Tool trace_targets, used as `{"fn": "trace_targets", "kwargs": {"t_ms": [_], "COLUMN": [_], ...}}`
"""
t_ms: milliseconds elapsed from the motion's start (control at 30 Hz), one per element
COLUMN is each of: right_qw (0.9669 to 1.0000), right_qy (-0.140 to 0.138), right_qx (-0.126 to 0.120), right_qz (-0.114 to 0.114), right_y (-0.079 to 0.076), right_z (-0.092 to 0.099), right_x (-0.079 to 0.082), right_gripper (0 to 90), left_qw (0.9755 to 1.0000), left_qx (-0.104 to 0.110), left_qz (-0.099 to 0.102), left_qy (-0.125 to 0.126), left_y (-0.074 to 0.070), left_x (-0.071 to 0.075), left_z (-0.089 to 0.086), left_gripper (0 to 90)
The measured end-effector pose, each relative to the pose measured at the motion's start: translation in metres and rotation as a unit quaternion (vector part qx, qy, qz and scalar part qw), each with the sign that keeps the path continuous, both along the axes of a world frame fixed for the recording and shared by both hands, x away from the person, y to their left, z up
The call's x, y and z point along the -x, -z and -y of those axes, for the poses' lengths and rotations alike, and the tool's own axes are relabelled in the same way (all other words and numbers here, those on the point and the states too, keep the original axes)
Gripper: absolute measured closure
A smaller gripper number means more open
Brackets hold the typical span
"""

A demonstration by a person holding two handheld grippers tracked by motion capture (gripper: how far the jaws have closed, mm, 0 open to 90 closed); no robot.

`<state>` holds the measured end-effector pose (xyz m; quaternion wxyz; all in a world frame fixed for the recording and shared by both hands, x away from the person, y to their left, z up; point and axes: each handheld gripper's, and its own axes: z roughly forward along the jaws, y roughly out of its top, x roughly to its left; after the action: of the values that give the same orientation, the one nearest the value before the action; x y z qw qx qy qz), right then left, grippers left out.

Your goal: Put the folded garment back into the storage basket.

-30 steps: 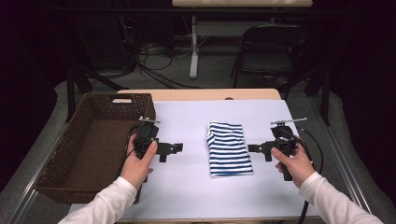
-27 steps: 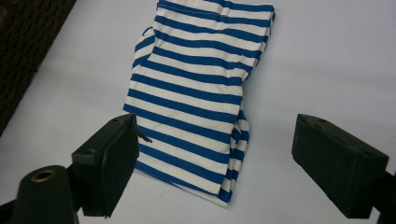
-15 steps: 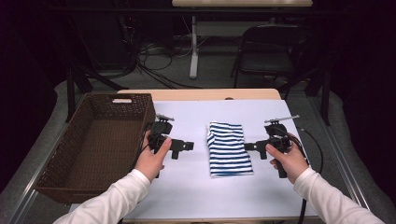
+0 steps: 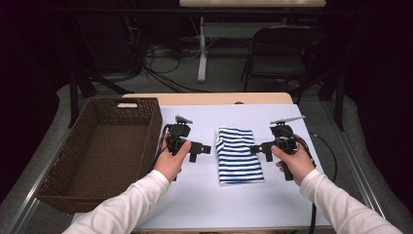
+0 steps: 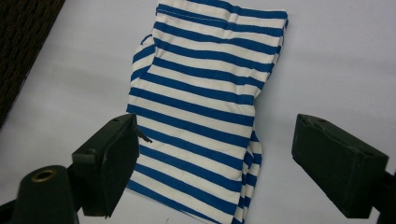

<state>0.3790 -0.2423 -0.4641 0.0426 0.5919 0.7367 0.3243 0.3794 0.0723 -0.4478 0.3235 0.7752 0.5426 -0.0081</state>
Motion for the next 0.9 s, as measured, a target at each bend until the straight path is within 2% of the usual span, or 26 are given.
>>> {"fn": "trace_targets", "kwargs": {"t_ms": [300, 433, 900], "right_qw": [1.0, 0.9999, 0.9997], "right_qy": [0.004, 0.007, 0.018], "right_qx": [0.0, -0.001, 0.001], "right_qz": [-0.008, -0.01, -0.017], "right_y": [0.003, 0.005, 0.014], "right_z": [-0.005, -0.005, -0.006], "right_x": [-0.008, -0.01, -0.023], "right_gripper": [14.9, 14.9, 15.1], "left_qw": [0.9999, 0.9999, 0.9997], "left_qx": [0.005, 0.006, 0.012], "left_qz": [-0.008, -0.015, -0.02], "left_qy": [-0.006, -0.002, 0.006], "left_y": [0.006, 0.01, 0.025], "left_x": [-0.009, -0.013, -0.026], "left_z": [0.013, 0.019, 0.034], "left_gripper": [0.3, 0.3, 0.3]}}
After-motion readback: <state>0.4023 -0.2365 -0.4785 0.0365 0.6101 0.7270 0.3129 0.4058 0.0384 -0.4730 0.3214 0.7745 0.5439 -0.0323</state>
